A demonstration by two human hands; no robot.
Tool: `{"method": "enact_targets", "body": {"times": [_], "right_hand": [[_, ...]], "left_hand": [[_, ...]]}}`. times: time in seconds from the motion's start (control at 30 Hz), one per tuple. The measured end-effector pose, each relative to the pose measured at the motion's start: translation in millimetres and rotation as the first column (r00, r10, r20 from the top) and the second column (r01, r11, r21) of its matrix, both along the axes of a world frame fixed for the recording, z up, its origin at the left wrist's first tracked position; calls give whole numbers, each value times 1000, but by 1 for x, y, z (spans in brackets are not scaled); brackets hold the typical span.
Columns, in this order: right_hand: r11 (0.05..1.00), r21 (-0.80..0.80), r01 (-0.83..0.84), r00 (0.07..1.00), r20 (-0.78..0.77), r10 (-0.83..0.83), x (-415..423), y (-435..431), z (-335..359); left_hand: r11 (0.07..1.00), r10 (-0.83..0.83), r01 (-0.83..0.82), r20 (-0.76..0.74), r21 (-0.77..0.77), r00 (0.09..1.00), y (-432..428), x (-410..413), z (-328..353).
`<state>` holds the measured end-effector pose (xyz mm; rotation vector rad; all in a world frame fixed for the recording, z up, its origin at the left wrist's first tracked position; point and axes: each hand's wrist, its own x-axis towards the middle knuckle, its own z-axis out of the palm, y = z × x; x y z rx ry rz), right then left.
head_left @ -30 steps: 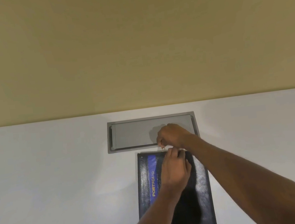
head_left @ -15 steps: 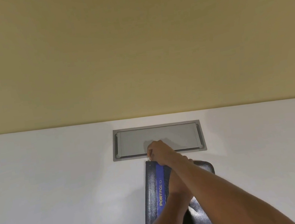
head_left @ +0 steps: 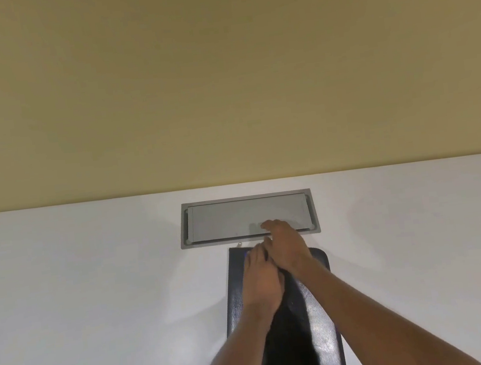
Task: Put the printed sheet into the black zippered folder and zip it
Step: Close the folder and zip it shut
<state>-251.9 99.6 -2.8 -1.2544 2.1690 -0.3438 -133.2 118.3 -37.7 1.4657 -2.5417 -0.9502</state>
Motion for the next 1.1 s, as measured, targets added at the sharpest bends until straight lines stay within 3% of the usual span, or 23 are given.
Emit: {"method": "enact_targets", "body": {"times": [0.03, 0.2, 0.7, 1.0, 1.1], "right_hand": [[1000, -17, 22, 1000, -20, -22, -3, 13, 3], [993, -19, 116, 991, -59, -117, -6, 77, 8], [953, 91, 289, 957, -25, -288, 37, 230, -11], [899, 126, 419, 900, 74, -430, 71, 265, -27], [845, 100, 525, 832, 151, -534, 69, 259, -30]], "left_hand": [[995, -48, 52, 49, -90, 998, -3, 5, 2], [996, 16, -4, 134, -88, 991, 6, 31, 4], [956, 268, -284, 171, 79, 948, 94, 103, 8], [914, 359, -376, 126, 153, 925, 121, 128, -4], [873, 441, -452, 98, 184, 892, 116, 124, -5]]}}
